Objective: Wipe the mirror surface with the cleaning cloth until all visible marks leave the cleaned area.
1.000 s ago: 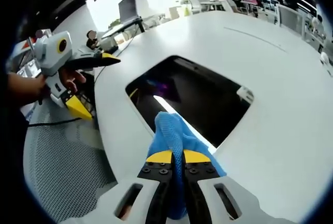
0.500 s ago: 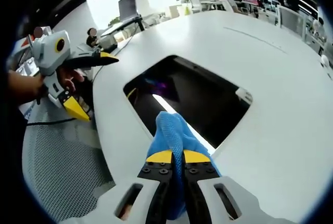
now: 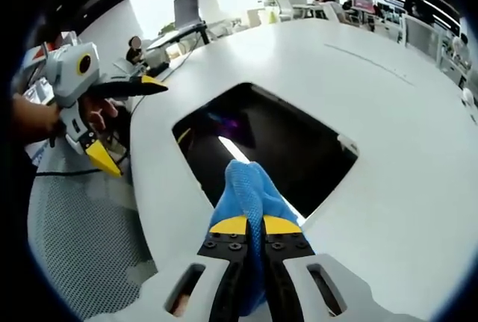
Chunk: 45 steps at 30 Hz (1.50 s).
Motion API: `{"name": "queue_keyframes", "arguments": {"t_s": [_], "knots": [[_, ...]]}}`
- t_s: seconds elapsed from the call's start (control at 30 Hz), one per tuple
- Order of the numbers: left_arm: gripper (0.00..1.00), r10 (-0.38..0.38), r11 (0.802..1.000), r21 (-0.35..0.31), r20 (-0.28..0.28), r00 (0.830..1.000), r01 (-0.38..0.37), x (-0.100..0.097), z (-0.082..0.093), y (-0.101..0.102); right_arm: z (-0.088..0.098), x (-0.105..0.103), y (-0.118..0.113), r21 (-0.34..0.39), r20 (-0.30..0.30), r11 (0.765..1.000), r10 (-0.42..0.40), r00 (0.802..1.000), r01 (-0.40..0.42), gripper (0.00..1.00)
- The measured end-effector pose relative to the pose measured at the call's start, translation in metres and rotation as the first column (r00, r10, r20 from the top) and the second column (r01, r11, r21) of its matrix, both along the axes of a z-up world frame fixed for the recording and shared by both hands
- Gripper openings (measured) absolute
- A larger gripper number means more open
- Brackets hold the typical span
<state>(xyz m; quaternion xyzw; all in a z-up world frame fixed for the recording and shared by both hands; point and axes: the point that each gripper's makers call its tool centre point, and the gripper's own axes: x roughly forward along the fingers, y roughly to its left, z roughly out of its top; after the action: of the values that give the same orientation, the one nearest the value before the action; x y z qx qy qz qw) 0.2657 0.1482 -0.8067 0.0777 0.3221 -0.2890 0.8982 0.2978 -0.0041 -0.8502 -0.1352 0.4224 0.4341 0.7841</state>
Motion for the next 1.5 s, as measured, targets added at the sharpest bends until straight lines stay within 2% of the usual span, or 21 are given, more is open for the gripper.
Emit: {"name": "queue_keyframes", "arguments": {"t_s": [0.53, 1.5], "knots": [[1.0, 0.021, 0.999, -0.03, -0.005, 1.0, -0.021, 0.002, 0.001, 0.001, 0.0, 0.028, -0.001, -0.012, 0.031, 1.0, 0.028, 0.999, -0.027, 0.0], [1.0, 0.02, 1.0, -0.024, -0.021, 1.0, -0.02, 0.002, -0.003, 0.001, -0.001, 0.07, -0.002, -0.005, 0.052, 0.999, 0.043, 0.998, -0.043, 0.0]]}}
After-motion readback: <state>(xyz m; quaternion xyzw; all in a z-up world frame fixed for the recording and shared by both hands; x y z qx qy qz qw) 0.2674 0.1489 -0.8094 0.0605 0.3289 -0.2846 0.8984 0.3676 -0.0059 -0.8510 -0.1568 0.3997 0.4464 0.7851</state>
